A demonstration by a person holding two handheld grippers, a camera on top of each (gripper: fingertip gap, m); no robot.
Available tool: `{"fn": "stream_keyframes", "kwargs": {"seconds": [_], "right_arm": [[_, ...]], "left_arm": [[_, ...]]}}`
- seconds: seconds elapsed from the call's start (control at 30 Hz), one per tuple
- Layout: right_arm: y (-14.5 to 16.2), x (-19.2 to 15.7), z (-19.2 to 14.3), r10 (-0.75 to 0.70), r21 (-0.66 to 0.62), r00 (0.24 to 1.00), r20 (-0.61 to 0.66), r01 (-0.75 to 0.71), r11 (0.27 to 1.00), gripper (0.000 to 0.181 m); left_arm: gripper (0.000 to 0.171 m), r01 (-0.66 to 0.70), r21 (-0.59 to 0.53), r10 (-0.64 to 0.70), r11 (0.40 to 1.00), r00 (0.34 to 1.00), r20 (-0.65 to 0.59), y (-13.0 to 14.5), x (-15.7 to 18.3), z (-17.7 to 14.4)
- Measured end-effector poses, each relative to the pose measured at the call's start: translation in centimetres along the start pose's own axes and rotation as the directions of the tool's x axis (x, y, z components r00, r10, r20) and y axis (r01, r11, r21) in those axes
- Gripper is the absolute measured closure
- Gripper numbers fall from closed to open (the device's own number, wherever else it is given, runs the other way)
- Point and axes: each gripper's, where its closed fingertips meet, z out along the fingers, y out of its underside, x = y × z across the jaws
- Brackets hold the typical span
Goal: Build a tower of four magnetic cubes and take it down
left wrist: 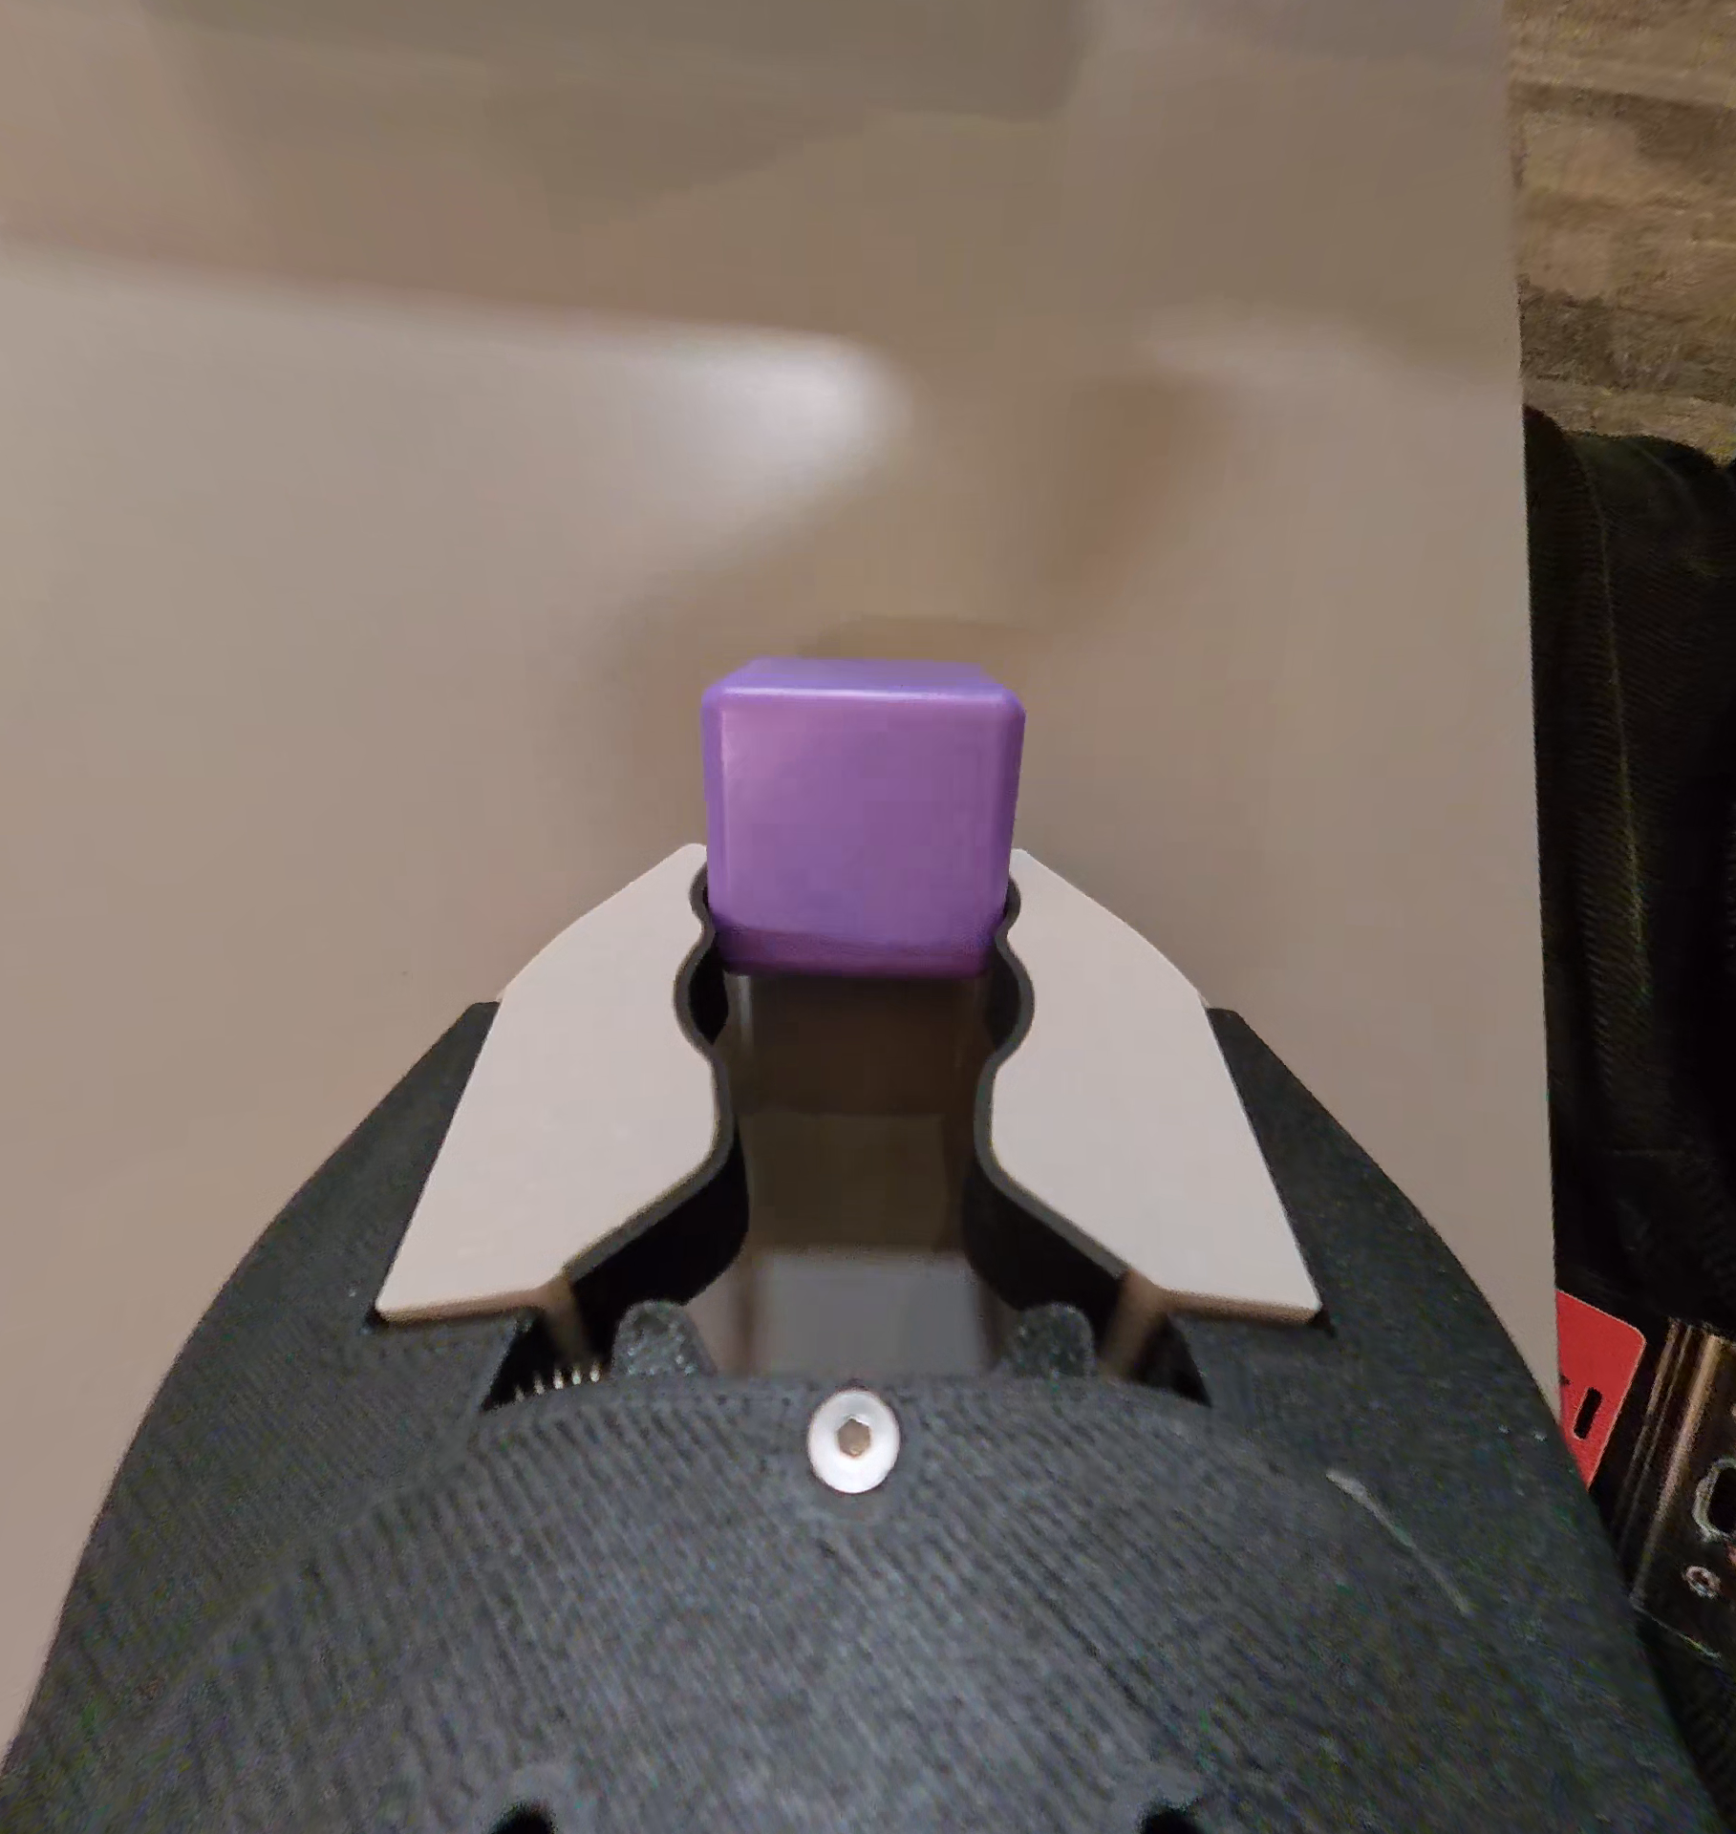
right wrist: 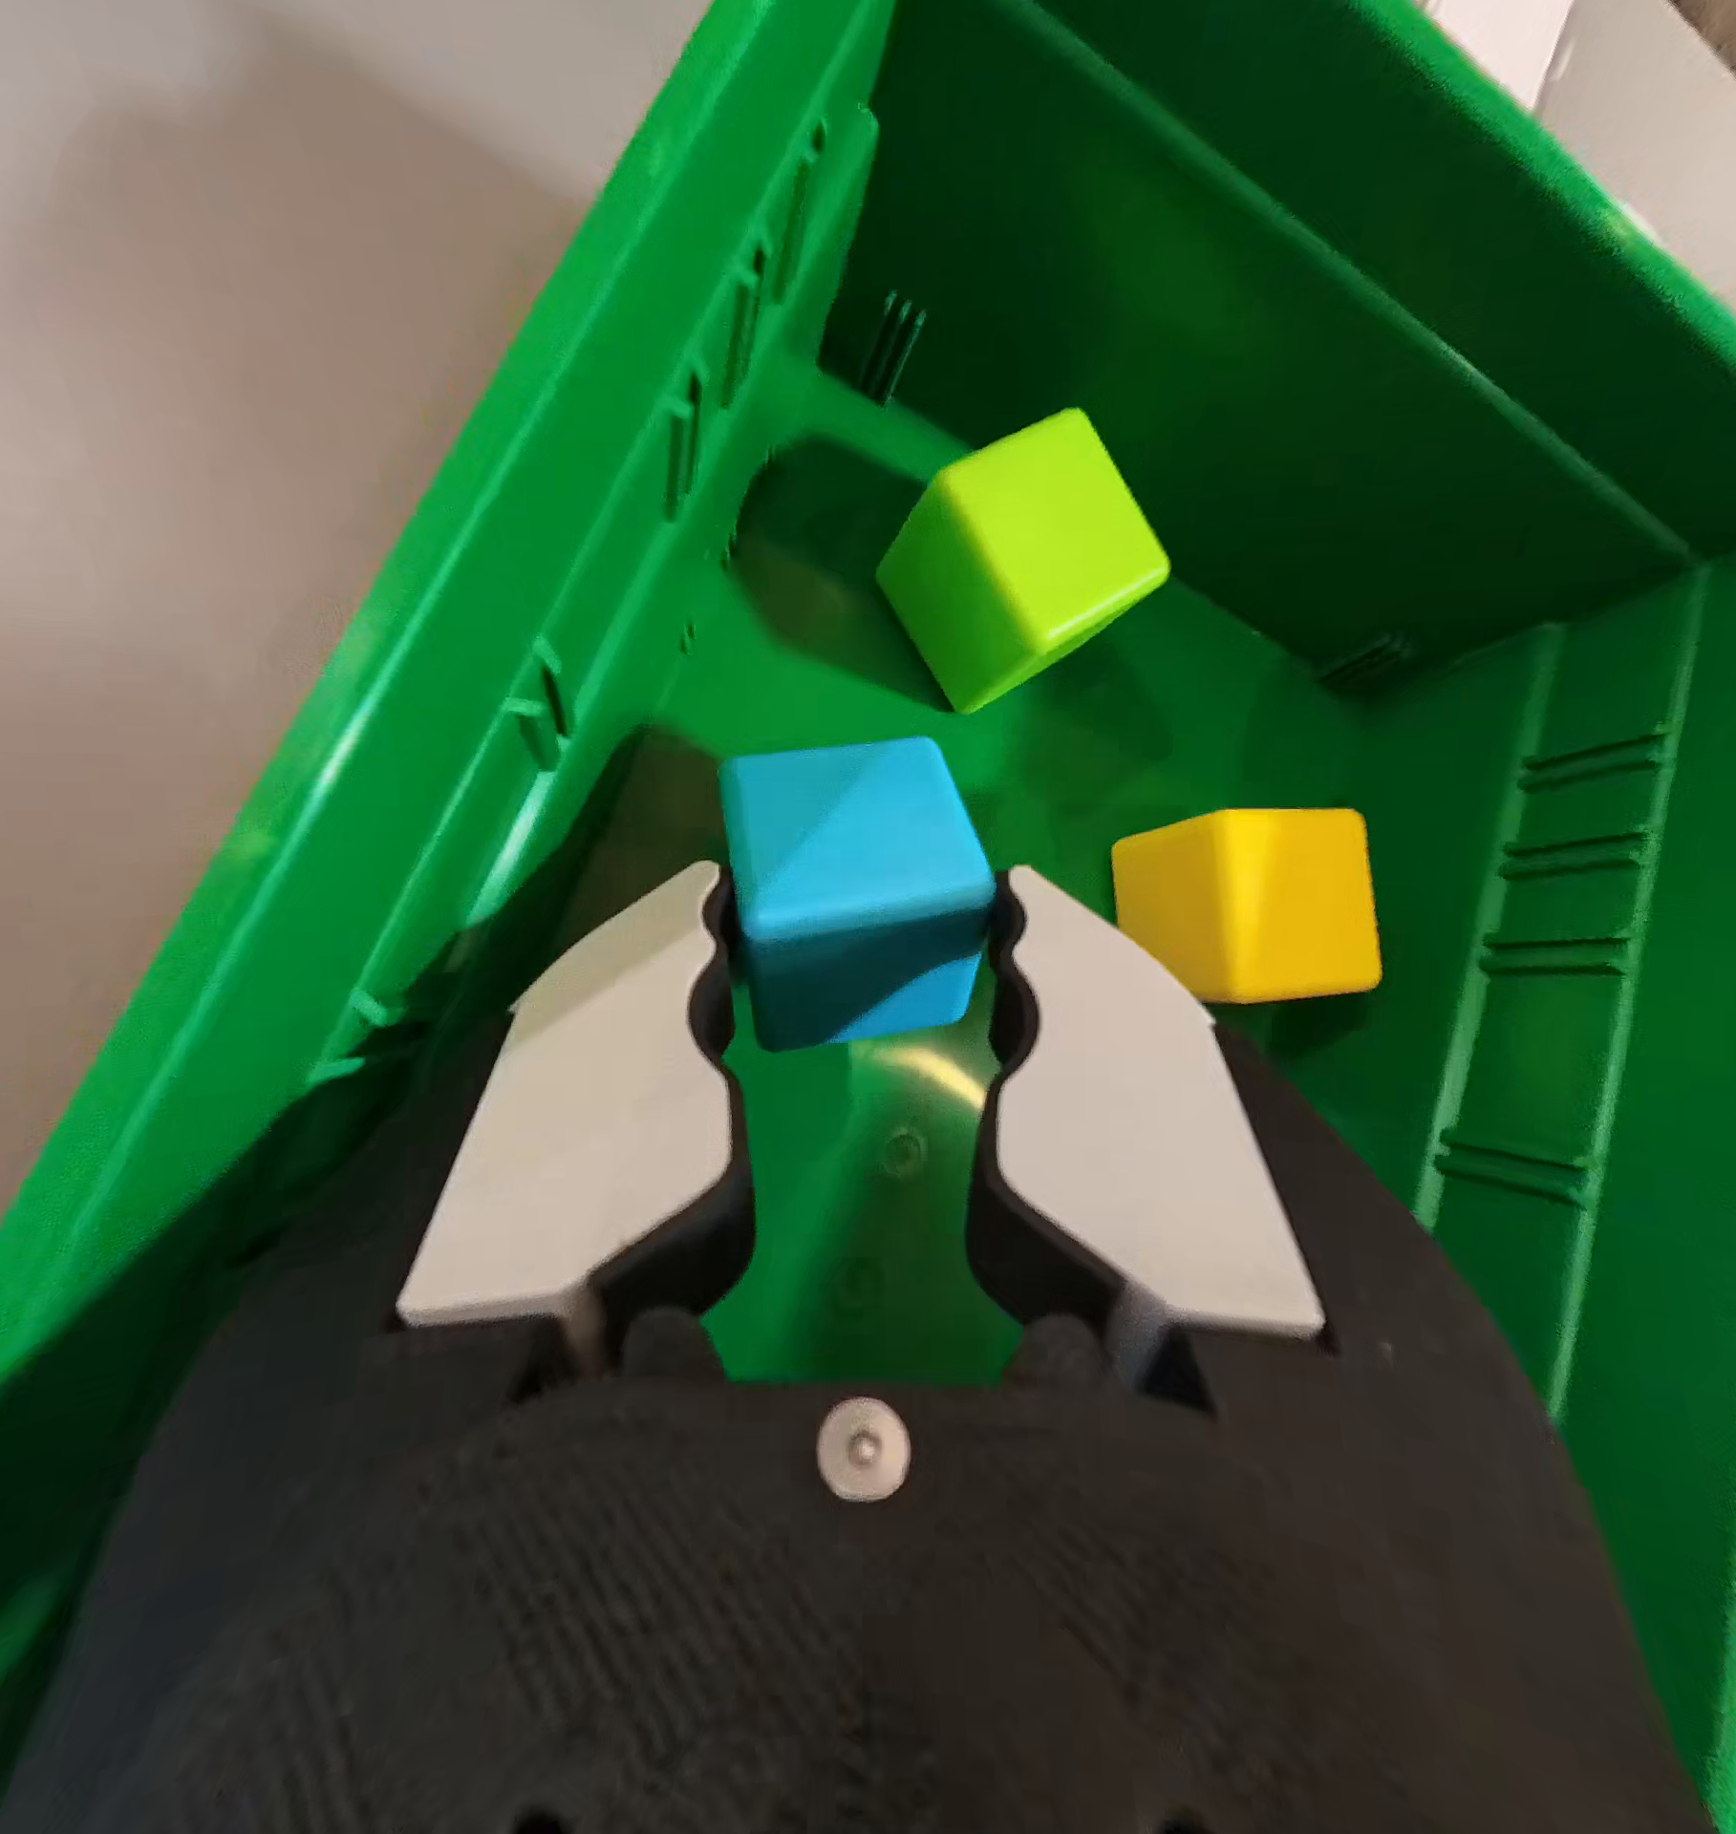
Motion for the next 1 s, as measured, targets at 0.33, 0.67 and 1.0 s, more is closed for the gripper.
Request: {"fn": "stream_keyframes", "kwargs": {"seconds": [0.33,0.67,1.0], "right_arm": [[-1.4,1.3,-1.8,0.054,0.094,0.998,-0.034,-0.051,0.994,0.104],[-11.4,-2.8,-13.4,0.119,0.553,0.943,0.310,-0.281,0.784,0.110],[-12.1,-24.9,-12.9,-0.186,0.482,0.643,0.743,-0.321,0.816,0.106]], "left_arm": [[0.119,-0.009,-0.017,0.009,1.000,1.000,-0.002,0.2,0.1,0.2],[0.119,0.001,-0.017,-0.001,1.000,1.000,-0.007,0.2,0.1,0.2],[0.107,0.008,0.005,-0.008,1.000,0.998,0.059,0.0,-0.7,-0.1]]}}
